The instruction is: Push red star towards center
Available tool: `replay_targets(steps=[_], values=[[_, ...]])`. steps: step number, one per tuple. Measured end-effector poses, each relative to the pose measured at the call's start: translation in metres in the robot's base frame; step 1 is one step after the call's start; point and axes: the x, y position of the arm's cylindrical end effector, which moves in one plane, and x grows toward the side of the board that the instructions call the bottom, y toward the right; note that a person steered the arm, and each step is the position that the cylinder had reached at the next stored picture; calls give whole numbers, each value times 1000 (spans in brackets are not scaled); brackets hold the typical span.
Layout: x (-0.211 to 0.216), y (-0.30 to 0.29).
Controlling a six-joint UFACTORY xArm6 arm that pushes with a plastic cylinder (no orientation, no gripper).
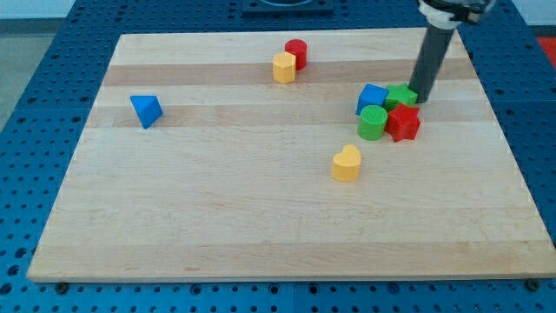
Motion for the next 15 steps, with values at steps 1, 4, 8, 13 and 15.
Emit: replay_targets(steps=[1, 4, 8, 13, 15], values=[[-2, -31], [-22, -79], [20, 18], [73, -37], [68, -89]])
